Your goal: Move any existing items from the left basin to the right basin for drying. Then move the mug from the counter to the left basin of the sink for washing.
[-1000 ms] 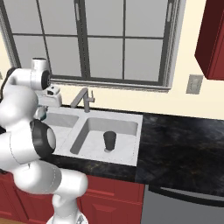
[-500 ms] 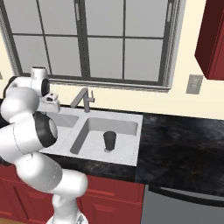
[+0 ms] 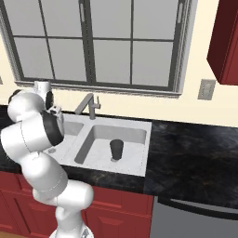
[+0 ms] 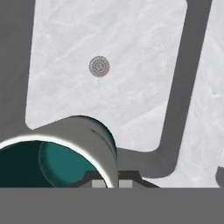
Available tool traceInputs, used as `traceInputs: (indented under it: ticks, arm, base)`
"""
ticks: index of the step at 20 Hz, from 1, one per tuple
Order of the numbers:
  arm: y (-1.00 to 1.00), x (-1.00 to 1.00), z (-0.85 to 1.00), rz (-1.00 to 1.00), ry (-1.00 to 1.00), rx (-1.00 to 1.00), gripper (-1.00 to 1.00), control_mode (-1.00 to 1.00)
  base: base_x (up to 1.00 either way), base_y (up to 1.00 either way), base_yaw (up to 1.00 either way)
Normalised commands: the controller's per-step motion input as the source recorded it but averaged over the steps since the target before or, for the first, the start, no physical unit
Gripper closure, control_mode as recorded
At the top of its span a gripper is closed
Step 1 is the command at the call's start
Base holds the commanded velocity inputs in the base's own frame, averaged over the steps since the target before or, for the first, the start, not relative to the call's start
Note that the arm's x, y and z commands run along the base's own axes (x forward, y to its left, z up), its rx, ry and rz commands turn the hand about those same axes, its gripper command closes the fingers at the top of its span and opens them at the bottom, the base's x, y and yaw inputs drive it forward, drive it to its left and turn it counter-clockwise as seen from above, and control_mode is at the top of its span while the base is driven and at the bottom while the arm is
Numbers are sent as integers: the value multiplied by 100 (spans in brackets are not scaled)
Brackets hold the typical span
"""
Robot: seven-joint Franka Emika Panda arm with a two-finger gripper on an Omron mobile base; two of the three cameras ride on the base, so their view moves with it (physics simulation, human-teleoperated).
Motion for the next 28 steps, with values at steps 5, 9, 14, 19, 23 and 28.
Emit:
traceInputs:
  ticks: [5,9,14,19,23,28]
  arm:
    - [19,17,-38,0,0,-1,100,-100]
    - [17,19,-35,0,0,-2,100,-100]
    - [13,21,-32,0,0,-1,100,-100]
    - [11,26,-28,0,0,-1,100,-100]
    - [8,22,-25,0,0,0,100,-100]
    - [8,18,-26,0,0,0,100,-100]
  base:
    - [0,0,0]
    - [0,0,0]
    - [0,0,0]
    - [0,0,0]
    - [0,0,0]
    - [0,0,0]
